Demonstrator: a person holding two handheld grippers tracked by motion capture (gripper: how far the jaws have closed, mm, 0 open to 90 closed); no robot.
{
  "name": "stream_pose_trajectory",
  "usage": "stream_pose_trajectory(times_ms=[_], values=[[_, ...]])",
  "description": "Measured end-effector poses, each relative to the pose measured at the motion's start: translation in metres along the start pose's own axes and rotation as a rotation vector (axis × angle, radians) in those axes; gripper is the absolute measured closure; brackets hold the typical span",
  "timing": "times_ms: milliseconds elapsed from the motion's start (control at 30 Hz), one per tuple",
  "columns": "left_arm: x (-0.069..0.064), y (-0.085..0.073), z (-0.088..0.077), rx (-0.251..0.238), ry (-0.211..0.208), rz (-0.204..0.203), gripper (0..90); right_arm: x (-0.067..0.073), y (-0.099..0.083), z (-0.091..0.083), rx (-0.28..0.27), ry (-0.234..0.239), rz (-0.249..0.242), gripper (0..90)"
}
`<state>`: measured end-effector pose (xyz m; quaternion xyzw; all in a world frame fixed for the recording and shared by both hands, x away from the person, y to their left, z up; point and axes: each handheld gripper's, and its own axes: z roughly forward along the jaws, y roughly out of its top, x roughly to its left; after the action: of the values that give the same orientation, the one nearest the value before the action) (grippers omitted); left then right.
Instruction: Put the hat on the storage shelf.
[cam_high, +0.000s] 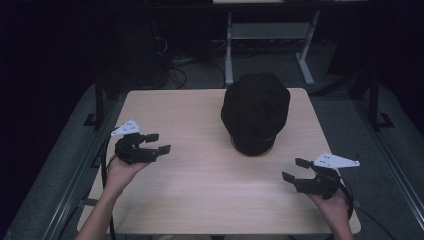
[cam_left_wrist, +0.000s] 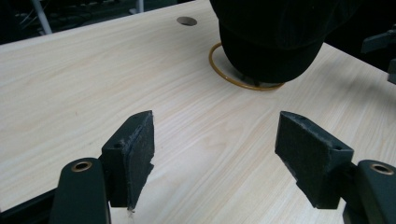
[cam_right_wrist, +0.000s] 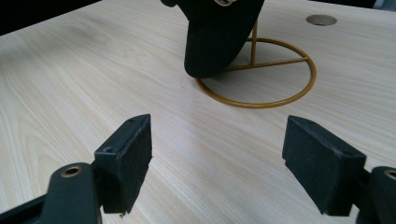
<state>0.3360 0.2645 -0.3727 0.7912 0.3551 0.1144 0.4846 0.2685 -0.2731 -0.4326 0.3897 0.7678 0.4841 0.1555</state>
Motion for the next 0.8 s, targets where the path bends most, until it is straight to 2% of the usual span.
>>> stream_pose_trajectory(times_ms=[233,367,600,800], values=[[0.000,-0.021,-0.001,0.002,0.024,-0.017,27.0,0.000,-0.001,0.000,0.006,0.004,-0.001,23.6],[0.001,-0.036,-0.004,-0.018,0.024,-0.049,27.0,0.000,-0.003,0.000,0.012,0.008,-0.004,23.6],[0.000,-0.049,-0.004,-0.003,0.038,-0.054,26.8,0.000,-0.003,0.000,0.021,0.010,-0.006,23.6],[-0.004,-0.057,-0.007,0.005,0.046,-0.041,26.5,0.000,-0.004,0.001,0.026,0.010,-0.006,23.6]])
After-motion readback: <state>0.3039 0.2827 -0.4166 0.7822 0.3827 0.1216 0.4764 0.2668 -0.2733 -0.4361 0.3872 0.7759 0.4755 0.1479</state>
